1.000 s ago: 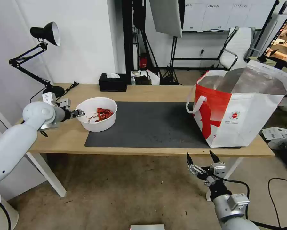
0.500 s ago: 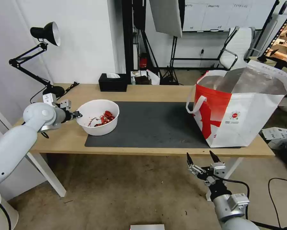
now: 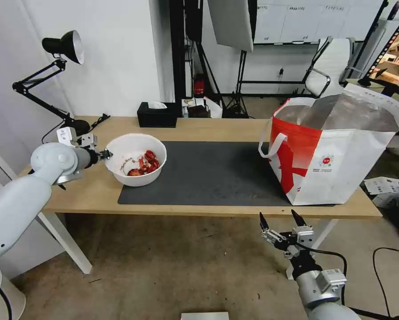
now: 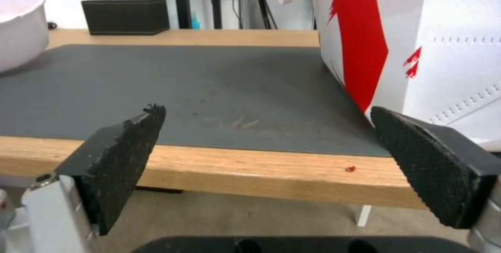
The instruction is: Pick up the trash from the table and place it into the takeout bag.
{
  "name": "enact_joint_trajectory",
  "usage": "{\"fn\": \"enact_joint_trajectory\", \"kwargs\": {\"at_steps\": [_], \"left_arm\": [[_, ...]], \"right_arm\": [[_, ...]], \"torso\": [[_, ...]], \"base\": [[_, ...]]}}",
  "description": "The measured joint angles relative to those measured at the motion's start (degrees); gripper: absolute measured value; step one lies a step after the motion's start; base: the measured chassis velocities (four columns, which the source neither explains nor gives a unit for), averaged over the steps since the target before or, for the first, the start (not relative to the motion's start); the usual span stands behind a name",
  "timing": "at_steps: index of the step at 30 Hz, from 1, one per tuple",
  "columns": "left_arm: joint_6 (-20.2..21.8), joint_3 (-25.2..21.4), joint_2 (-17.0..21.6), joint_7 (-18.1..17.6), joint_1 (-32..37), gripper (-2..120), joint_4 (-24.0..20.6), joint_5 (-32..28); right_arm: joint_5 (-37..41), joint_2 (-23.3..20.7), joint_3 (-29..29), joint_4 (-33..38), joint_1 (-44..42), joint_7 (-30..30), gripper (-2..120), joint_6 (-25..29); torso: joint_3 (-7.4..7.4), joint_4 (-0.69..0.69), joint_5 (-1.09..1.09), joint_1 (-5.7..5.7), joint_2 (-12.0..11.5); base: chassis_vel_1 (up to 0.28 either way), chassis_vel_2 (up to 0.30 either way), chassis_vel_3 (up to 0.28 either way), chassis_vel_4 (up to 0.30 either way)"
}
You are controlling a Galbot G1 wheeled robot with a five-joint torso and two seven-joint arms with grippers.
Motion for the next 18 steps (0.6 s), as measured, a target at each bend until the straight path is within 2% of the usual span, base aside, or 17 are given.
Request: {"fn": "enact_joint_trajectory", "kwargs": {"at_steps": [1,3,4,7,10,14,17,18], "left_arm": [[0.0,0.0,0.0,0.0,0.0,0,0.0,0.0],[-5.5,-0.9,0.3,1.5,1.8,0,-1.6,5.0],[-5.5,-0.9,0.3,1.5,1.8,0,-1.6,5.0],[-11.0,-2.1,0.3,2.5,3.9,0,-3.4,9.5],[-13.5,-2.3,0.3,2.6,4.1,0,-4.1,11.2],[-13.9,-1.7,0.3,2.6,2.8,0,-4.9,11.1],[-13.2,3.0,-1.1,1.9,-3.1,0,-6.7,9.0],[-13.2,3.0,-1.1,1.9,-3.1,0,-6.7,9.0]], "right_arm": [[0.0,0.0,0.0,0.0,0.0,0.0,100,0.0],[0.0,0.0,0.0,0.0,0.0,0.0,100,0.0],[0.0,0.0,0.0,0.0,0.0,0.0,100,0.0],[0.0,0.0,0.0,0.0,0.0,0.0,100,0.0],[0.0,0.0,0.0,0.0,0.0,0.0,100,0.0],[0.0,0.0,0.0,0.0,0.0,0.0,100,0.0],[0.0,0.0,0.0,0.0,0.0,0.0,100,0.0],[0.0,0.0,0.0,0.0,0.0,0.0,100,0.0]], "torso": [[0.0,0.0,0.0,0.0,0.0],[0.0,0.0,-0.01,0.0,0.0],[0.0,0.0,-0.01,0.0,0.0],[0.0,0.01,-0.01,0.0,0.0],[0.0,0.01,-0.01,0.0,0.0],[0.0,0.02,-0.01,0.0,0.0],[0.0,0.03,0.0,-0.01,0.0],[0.0,0.03,0.0,-0.01,0.0]], "base": [[0.0,0.0,0.0,0.0],[0.0,0.0,0.0,0.0],[0.0,0.0,0.0,0.0],[0.0,0.0,0.0,0.0],[0.0,0.0,0.0,0.0],[0.0,0.0,0.0,0.0],[0.0,0.0,0.0,0.0],[0.0,0.0,0.0,0.0]]}}
